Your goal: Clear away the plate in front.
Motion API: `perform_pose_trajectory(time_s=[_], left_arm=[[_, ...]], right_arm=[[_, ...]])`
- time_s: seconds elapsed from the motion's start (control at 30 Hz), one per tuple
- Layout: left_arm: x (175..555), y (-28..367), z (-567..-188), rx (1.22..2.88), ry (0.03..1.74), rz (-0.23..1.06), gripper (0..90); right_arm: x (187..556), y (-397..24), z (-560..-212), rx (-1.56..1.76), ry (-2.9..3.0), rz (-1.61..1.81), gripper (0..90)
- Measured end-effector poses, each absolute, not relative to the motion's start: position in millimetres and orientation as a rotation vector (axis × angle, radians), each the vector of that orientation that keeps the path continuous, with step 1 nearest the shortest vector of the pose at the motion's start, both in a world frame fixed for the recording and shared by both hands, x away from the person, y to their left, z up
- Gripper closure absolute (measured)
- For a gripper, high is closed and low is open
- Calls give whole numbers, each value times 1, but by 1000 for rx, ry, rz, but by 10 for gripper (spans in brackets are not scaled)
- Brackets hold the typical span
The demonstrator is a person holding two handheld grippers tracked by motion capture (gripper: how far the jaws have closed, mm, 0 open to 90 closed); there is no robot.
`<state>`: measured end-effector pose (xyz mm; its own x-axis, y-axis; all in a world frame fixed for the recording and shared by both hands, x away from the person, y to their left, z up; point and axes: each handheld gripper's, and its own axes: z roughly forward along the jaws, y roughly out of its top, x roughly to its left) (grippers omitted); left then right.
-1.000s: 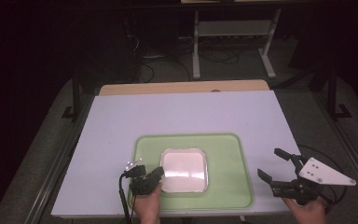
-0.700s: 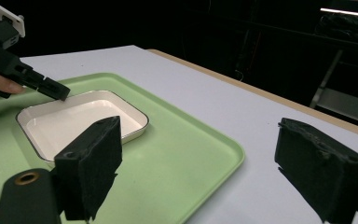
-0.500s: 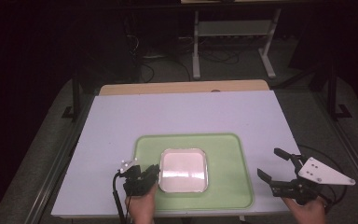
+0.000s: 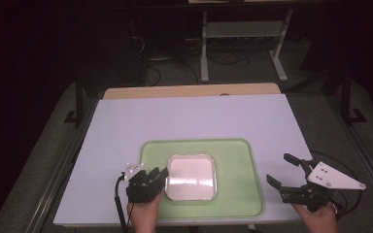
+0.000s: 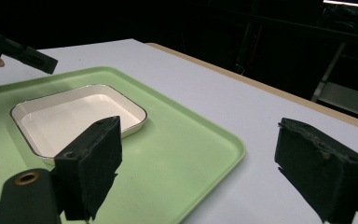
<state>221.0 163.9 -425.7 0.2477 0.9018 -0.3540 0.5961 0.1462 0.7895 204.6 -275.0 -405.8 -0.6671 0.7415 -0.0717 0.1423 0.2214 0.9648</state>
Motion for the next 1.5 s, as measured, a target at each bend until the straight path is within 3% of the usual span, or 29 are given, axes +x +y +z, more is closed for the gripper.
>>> perform_pose_trajectory(time_s=[0.3,0.77,1.5], left_arm=[[218,160,-419,1688,1271,409,487],[220,162,-412,1749,1130,391,365],[218,171,-402,1813,966,424,256]], right_arm=[[206,-274,-407,818,1977,1465,139],[207,-271,-409,823,1990,1454,139],[209,-270,-412,831,2004,1439,139]])
